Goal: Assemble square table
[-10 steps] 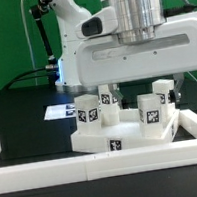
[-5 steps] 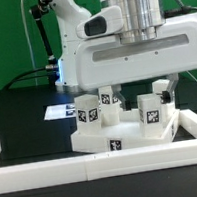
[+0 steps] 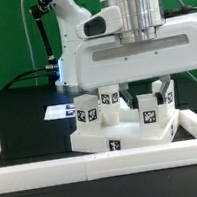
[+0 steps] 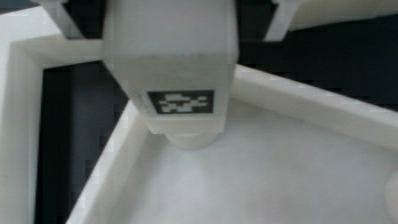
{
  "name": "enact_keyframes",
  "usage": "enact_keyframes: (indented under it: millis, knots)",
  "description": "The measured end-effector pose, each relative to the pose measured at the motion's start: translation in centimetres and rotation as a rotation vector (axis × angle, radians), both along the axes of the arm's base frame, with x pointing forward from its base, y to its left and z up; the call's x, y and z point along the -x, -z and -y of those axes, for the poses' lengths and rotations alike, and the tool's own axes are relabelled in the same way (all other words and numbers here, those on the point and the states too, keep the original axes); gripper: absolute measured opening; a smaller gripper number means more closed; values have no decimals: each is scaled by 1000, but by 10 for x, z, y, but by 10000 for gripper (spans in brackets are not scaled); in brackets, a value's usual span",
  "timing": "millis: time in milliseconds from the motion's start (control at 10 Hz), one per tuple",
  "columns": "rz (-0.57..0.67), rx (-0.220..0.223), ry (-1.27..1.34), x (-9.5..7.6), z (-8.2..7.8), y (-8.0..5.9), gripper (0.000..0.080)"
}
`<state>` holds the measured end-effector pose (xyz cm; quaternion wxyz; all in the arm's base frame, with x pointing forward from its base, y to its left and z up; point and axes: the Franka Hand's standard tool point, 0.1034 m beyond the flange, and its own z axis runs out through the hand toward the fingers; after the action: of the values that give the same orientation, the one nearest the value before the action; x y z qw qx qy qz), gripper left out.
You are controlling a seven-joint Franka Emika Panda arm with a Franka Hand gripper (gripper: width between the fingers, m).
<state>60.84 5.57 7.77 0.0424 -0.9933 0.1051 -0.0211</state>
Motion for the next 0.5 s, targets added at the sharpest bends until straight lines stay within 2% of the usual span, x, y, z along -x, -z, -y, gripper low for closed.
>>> enact_keyframes:
  millis: [500]
  knots:
    - [-45,-45,507,0,-3,-1,290]
